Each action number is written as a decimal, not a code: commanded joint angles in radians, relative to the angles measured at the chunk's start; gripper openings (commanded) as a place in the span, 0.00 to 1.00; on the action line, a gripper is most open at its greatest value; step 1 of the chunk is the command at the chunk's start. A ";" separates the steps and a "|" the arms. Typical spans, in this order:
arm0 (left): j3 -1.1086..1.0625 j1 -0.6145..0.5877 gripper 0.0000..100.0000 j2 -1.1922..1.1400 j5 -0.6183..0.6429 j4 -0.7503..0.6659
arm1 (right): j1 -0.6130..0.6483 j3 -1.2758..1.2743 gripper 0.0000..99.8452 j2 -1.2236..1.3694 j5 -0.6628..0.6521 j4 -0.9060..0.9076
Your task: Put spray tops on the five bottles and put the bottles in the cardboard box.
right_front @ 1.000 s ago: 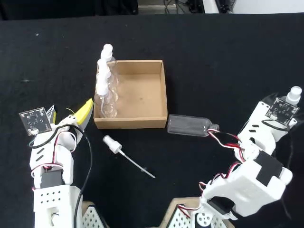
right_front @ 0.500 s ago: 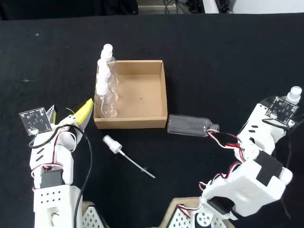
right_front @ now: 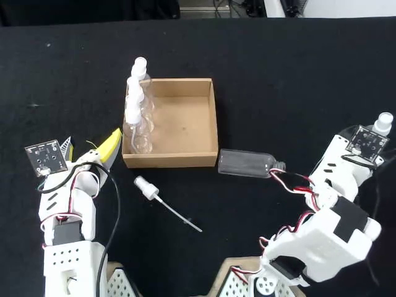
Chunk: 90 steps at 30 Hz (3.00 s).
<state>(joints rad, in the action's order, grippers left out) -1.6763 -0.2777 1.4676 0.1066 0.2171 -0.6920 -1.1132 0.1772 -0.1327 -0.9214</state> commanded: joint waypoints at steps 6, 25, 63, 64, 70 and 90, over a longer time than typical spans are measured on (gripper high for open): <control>-0.016 0.012 0.37 0.014 -0.009 -0.023 | -0.008 0.067 0.33 -0.061 -0.006 -0.063; -0.016 0.012 0.37 0.014 -0.009 -0.023 | -0.044 0.051 0.01 -0.070 0.040 -0.071; -0.007 -0.067 0.37 0.014 -0.003 -0.023 | 0.755 0.268 0.01 -0.601 0.052 0.795; -0.004 -0.085 0.37 0.014 -0.002 -0.023 | 0.767 0.286 0.01 -0.576 0.052 0.795; 0.008 -0.137 0.22 0.014 0.000 -0.023 | 0.810 0.390 0.01 -0.438 0.052 0.796; -0.031 -0.136 0.13 0.005 0.000 -0.130 | 0.873 0.542 0.01 -0.213 0.305 0.798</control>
<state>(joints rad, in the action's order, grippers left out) -1.6840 -0.4066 1.4676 0.1066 0.1082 0.1534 -0.6559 -0.0468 0.1649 -0.1297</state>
